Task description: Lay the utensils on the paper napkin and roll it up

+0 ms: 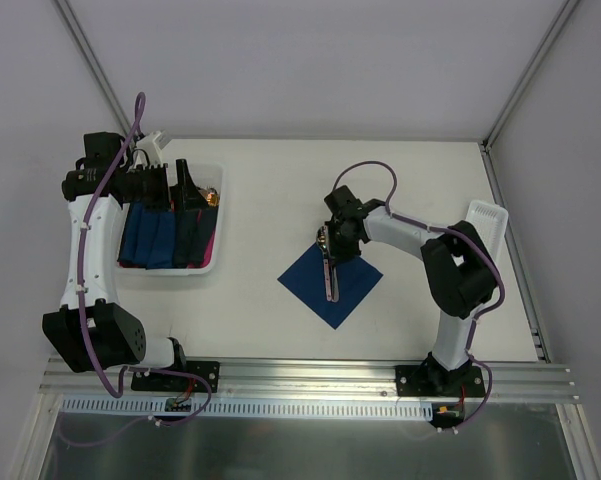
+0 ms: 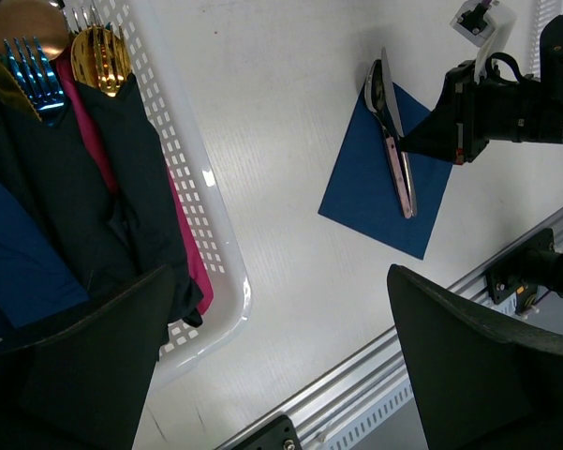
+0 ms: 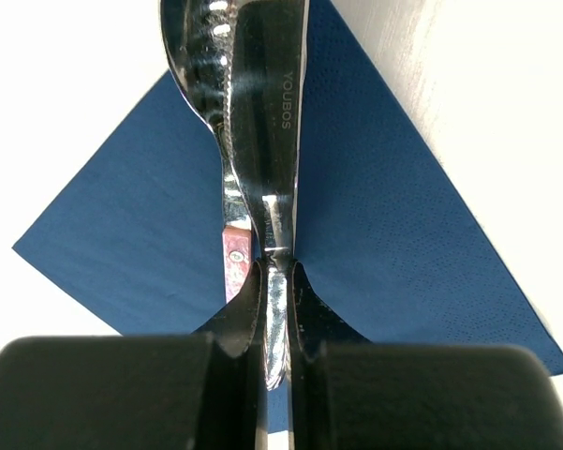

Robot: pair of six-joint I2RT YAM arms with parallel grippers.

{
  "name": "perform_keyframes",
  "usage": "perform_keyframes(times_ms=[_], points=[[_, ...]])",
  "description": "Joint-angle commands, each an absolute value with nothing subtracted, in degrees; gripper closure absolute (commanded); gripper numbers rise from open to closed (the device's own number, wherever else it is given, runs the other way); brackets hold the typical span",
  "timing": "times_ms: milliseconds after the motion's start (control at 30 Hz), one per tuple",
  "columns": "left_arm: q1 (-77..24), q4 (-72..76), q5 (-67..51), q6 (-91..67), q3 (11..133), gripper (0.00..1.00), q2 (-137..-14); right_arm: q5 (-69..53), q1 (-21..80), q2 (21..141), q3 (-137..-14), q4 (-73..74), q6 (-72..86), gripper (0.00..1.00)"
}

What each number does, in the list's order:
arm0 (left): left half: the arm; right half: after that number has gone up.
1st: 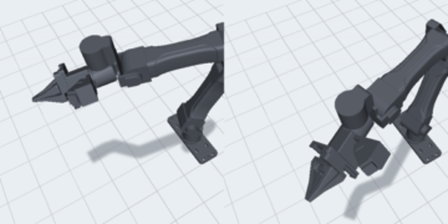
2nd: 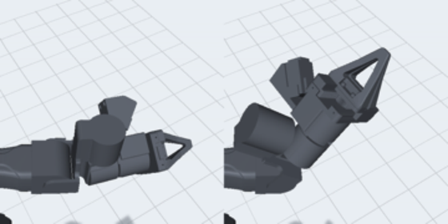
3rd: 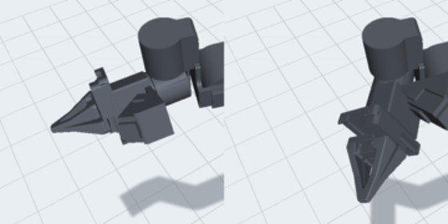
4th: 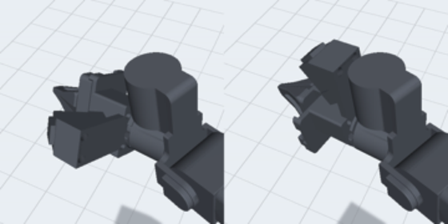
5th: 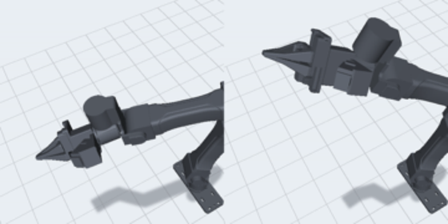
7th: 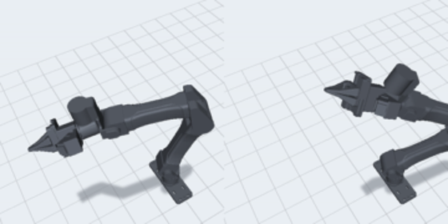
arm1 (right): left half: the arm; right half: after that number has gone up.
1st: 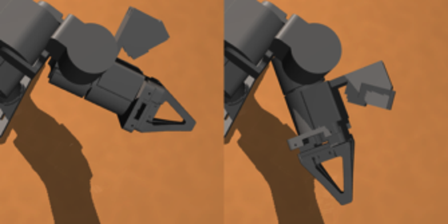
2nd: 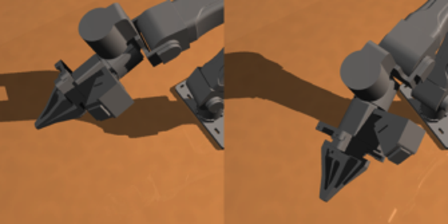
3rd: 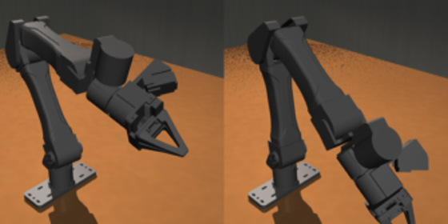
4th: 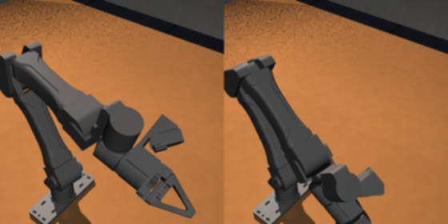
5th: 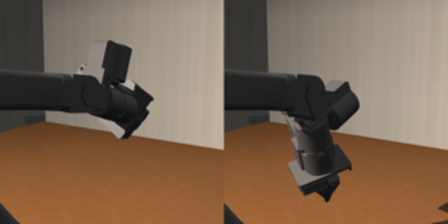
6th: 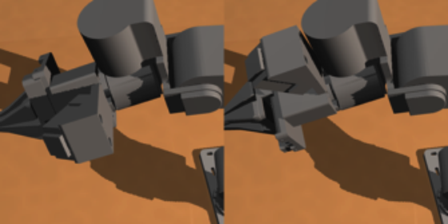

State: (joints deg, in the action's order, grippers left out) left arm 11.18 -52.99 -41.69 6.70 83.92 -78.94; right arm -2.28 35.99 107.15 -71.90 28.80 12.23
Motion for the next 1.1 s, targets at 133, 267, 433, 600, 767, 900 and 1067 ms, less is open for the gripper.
perform_keyframes(times_ms=[133, 267, 433, 600, 767, 900, 1067], points=[[10.8, -52.7, -42.1, 6.8, 83.8, 0.01, -77.5, -1.8, 36.4, 107.7, -74.5, 28.7, 13.5, 0.91], [10.8, -52.6, -42.1, 6.9, 83.8, 0.01, -77.3, -2.3, 36.4, 107.7, -74.6, 28.7, 14.0, 0.85], [10.7, -52.7, -42.1, 6.9, 83.9, 0.01, -77.2, -2.2, 36.3, 107.1, -74.7, 28.7, 14.9, 0.77], [10.8, -52.6, -42.1, 6.9, 84.0, 0.01, -77.0, -2.3, 36.2, 106.0, -74.5, 28.7, 15.6, 0.75], [10.8, -52.7, -42.2, 6.9, 84.0, 0.01, -76.8, -2.2, 36.0, 105.5, -74.3, 28.7, 15.9, 0.74], [10.8, -52.7, -42.1, 6.8, 84.0, 0.01, -76.6, -2.2, 35.9, 105.1, -73.8, 28.7, 15.8, 0.74], [10.8, -52.7, -41.9, 6.9, 84.0, 0.01, -76.5, -2.1, 35.2, 105.6, -73.7, 28.7, 14.7, 0.74]])
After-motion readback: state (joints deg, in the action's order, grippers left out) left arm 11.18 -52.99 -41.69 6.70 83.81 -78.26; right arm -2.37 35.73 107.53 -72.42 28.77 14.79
